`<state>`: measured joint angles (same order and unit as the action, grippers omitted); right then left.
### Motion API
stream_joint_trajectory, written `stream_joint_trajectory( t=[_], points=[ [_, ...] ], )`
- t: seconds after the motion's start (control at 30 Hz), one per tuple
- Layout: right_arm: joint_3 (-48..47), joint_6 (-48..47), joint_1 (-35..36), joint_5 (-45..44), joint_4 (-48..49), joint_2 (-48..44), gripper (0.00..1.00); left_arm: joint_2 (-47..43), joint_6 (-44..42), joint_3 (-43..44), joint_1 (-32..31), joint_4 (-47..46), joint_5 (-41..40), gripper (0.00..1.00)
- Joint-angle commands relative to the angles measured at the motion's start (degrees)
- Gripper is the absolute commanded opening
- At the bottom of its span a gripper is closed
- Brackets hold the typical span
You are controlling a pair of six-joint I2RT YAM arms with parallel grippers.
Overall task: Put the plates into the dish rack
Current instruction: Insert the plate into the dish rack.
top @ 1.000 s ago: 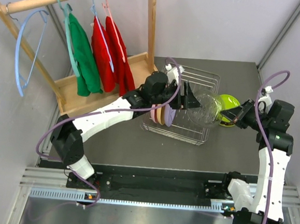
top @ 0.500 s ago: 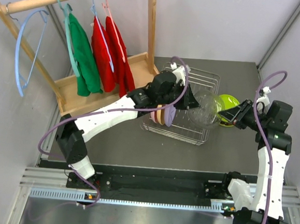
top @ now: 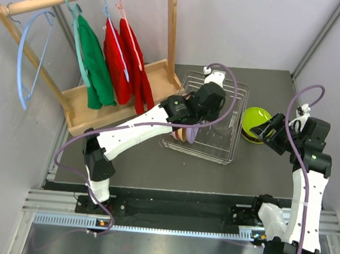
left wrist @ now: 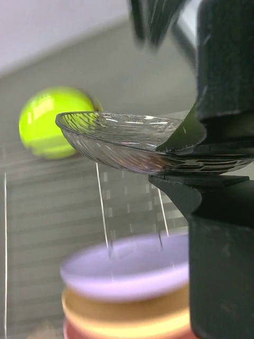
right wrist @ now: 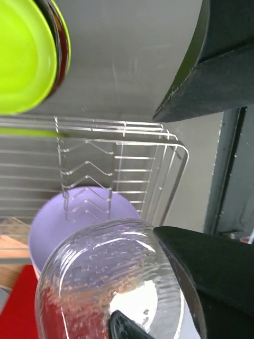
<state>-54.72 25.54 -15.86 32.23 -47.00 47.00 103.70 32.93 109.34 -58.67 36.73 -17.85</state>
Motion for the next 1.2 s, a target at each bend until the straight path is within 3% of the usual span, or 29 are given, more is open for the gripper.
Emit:
stream_joint_trajectory(
  t=[0.0,0.27,0.63,1.17],
  points=[
    [-4.1,-1.2,0.4,-5.9,-1.2,-2.4,0.79,3.6,-4.3,4.9,-1.3,10.1,-15.6,0.00],
    [-4.3,-1.5,0.4,-7.1,-1.7,-2.6,0.80,8.4,-6.6,8.3,-2.7,16.3,-28.1,0.00],
    [-4.5,-1.9,0.4,-7.7,-2.5,-2.9,0.81,14.7,-10.6,13.0,-3.7,18.4,-36.5,0.00],
    [-3.0,-2.1,0.4,-8.0,-2.1,-2.8,0.81,19.4,-10.1,12.6,-3.5,15.5,-35.2,0.00]
  ],
)
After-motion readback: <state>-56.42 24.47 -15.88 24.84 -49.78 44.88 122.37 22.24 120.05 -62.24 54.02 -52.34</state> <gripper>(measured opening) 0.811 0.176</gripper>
